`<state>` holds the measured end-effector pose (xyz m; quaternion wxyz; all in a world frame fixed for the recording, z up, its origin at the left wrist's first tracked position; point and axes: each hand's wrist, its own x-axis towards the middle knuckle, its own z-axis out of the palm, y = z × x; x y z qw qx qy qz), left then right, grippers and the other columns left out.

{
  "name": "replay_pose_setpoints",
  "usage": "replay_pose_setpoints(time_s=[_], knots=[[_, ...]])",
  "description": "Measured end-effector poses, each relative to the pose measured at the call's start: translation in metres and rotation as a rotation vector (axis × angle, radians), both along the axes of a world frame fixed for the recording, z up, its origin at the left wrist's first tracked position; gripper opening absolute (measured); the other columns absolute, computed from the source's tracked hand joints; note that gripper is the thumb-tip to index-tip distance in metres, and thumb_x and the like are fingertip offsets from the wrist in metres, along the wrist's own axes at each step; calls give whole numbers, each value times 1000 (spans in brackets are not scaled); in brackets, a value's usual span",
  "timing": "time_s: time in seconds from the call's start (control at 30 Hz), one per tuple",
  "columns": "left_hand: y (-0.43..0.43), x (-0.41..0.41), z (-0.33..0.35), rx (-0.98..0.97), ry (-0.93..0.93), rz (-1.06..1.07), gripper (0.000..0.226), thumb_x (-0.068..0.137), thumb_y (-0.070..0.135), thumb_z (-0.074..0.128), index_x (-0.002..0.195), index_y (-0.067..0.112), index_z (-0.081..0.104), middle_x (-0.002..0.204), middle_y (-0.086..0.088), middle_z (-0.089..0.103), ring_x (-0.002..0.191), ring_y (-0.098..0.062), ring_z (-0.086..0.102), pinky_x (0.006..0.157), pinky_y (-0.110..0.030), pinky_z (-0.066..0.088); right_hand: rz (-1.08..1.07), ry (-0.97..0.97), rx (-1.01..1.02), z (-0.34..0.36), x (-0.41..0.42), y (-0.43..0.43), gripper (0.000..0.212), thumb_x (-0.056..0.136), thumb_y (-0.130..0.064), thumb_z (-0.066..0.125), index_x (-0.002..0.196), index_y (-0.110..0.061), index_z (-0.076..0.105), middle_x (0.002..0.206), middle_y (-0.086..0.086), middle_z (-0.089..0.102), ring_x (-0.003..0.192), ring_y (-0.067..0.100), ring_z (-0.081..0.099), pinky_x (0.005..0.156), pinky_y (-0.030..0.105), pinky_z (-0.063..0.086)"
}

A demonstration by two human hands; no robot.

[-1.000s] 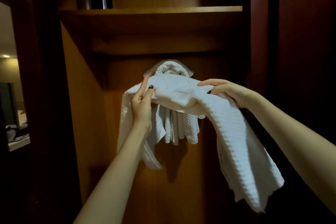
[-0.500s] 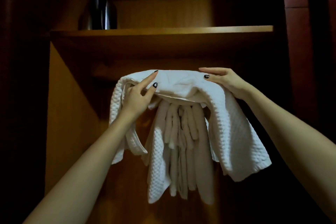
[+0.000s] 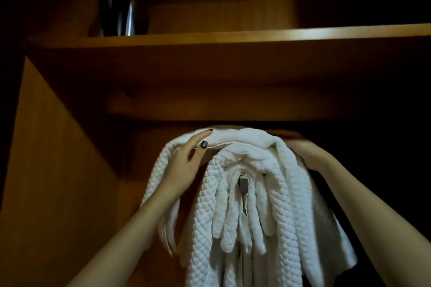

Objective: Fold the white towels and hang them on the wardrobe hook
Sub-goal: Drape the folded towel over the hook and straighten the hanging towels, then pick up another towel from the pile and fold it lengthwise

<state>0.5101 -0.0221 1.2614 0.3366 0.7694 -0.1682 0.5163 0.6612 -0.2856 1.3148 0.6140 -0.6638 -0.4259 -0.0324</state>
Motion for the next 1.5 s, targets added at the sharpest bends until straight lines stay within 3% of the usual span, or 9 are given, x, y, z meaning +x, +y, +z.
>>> replay_pose_setpoints(time_s=[0.1,0.23,0.53,0.7,0.83,0.97,1.2,1.33,1.5], knots=[[-3,-10,-26,-24,29,-97,41,100,18,43,127,49,42,127,39,46,117,21,42,92,-3,38,-52,84,5,-18,8,2,24,64,-32,68,85,-28,80,87,-2,76,76,10,73,56,19,54],[-7,-16,-31,-83,-15,-98,35,94,40,42,126,56,40,117,56,39,113,29,37,83,5,33,-76,118,-20,-8,10,-4,13,73,-29,68,70,-23,79,72,-2,75,61,8,71,47,18,51],[-8,-28,-58,-100,-29,-149,35,97,36,43,127,53,46,130,35,51,121,8,50,92,-11,44,-234,-45,-64,-38,-5,5,14,94,-24,57,91,-26,71,77,-12,74,69,-1,69,55,12,49],[0,-39,-61,-306,-193,-33,38,94,8,54,111,42,57,89,13,67,76,-5,64,65,-13,52,-429,-271,118,-48,-41,2,27,97,-30,56,121,-21,64,110,-9,67,99,1,62,76,16,48],[-7,-35,-14,-180,-120,6,28,99,24,48,125,34,51,117,20,54,106,11,52,85,-4,41,-319,-331,84,-46,-79,1,39,102,-42,38,138,-32,50,131,-15,55,120,-1,52,94,18,44],[-28,-17,8,-144,225,-353,44,97,50,28,137,38,40,143,5,46,130,-11,46,108,-37,40,-237,-340,-11,-44,-101,14,43,103,-48,25,142,-40,40,139,-15,49,123,-8,46,103,14,37],[-39,-3,-27,-160,183,-410,38,106,32,16,140,35,31,151,6,34,139,-8,31,118,-38,24,-242,-358,-61,-86,-108,21,50,104,-46,19,152,-33,19,158,-14,20,144,2,19,122,36,17],[-29,-26,-35,-103,184,-208,39,105,33,29,143,30,38,145,9,42,134,-8,37,107,-23,33,-375,-441,-136,-84,-132,-2,47,105,-32,34,151,-23,30,149,-16,30,137,-4,27,110,8,23],[-15,-95,-85,212,55,250,36,99,19,45,135,20,51,135,0,53,125,-16,46,101,-29,35,-815,-565,-306,-131,-195,0,51,97,-24,44,147,-22,35,148,7,40,134,26,40,108,44,36]])
